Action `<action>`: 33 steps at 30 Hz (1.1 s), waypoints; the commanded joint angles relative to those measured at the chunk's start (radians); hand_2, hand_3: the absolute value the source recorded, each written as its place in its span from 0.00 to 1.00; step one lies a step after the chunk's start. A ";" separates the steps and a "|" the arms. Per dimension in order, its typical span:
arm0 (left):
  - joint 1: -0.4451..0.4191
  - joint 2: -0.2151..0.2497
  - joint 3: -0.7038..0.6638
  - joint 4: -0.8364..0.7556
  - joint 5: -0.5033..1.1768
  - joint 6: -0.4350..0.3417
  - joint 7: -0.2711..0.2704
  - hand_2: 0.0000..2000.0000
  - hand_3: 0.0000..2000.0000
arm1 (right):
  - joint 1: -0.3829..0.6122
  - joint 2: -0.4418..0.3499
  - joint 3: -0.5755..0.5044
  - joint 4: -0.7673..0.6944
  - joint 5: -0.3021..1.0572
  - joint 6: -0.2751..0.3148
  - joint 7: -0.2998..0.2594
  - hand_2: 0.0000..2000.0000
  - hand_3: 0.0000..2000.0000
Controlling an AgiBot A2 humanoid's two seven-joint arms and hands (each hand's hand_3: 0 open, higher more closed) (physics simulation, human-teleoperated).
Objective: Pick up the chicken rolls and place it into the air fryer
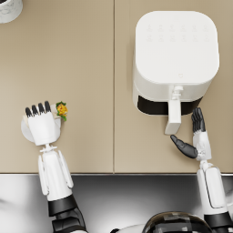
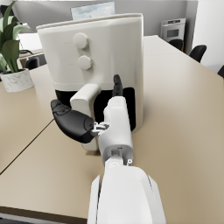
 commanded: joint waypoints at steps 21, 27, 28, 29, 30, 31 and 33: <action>-0.087 0.028 0.131 -0.413 -0.001 -0.016 -0.001 1.00 1.00 | 0.149 -0.079 0.118 -0.394 0.000 0.001 0.003 0.00 0.00; -0.089 0.035 0.135 -0.408 -0.001 -0.016 -0.001 1.00 1.00 | 0.150 -0.085 0.159 -0.358 0.002 -0.081 0.002 1.00 0.98; -0.088 0.036 0.142 -0.411 -0.001 -0.016 -0.001 1.00 1.00 | 0.140 -0.082 0.168 -0.332 0.002 -0.087 0.001 1.00 1.00; -0.088 0.037 0.145 -0.412 -0.001 -0.016 -0.001 1.00 1.00 | 0.117 -0.067 0.185 -0.288 0.005 -0.055 -0.001 1.00 1.00; -0.089 0.038 0.154 -0.407 -0.001 -0.017 -0.001 1.00 1.00 | 0.095 -0.044 0.216 -0.243 0.008 -0.009 -0.002 1.00 1.00; -0.091 0.040 0.165 -0.409 -0.001 -0.016 -0.001 1.00 1.00 | 0.073 -0.021 0.241 -0.193 0.010 0.018 -0.002 1.00 1.00; -0.094 0.042 0.175 -0.423 -0.001 -0.017 -0.001 1.00 1.00 | 0.030 0.029 0.285 -0.088 0.012 0.018 -0.003 1.00 1.00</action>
